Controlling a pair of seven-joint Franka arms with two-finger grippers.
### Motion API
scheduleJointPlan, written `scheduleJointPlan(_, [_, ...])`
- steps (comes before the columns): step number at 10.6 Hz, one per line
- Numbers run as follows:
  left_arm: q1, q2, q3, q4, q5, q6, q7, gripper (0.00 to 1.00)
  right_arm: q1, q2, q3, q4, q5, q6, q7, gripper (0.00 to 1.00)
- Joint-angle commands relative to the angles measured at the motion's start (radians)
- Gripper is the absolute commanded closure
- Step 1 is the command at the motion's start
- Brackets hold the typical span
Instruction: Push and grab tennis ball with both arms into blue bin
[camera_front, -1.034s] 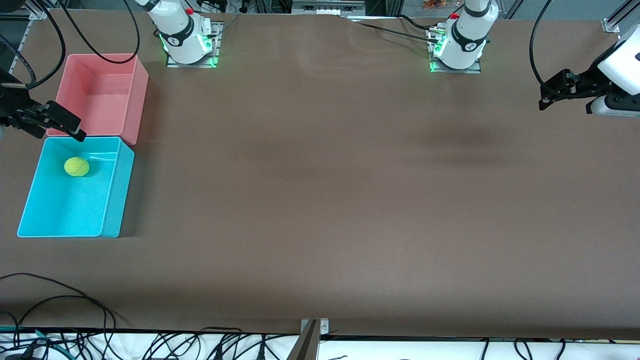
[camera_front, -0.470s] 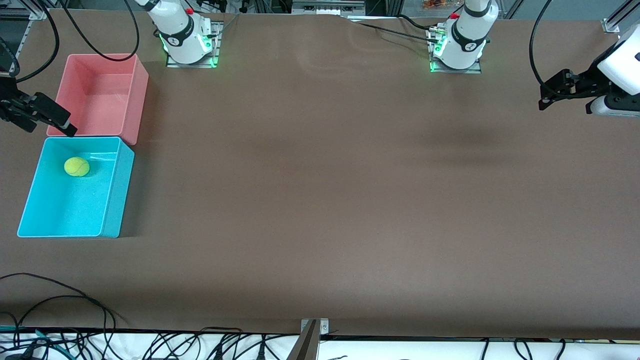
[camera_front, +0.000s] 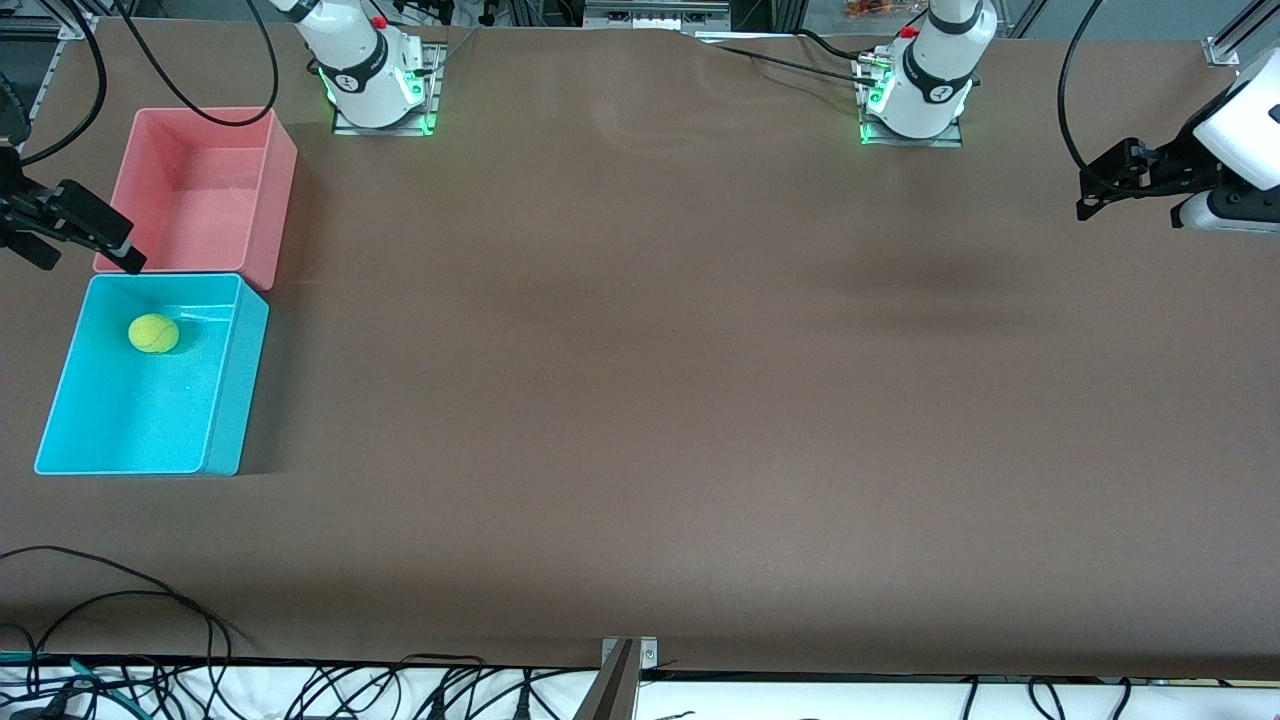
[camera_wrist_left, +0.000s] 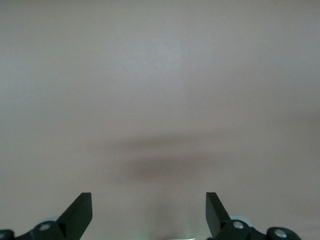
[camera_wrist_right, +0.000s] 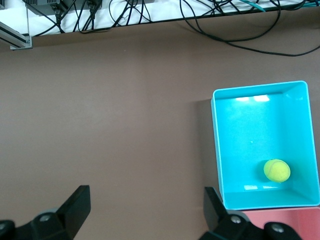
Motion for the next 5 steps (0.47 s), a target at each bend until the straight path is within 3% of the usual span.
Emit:
scheduleJointPlan(1, [-0.008,0.006,0.0,0.019,0.019,-0.002,-0.006,0.0,-0.015,0.023,0.013,0.035,0.0,-0.02,-0.025,0.0])
scheduleJointPlan(5, [-0.008,0.006,0.0,0.019,0.019,-0.002,-0.006,0.0,-0.015,0.024,0.013,0.035,-0.022,-0.022,-0.022,0.0])
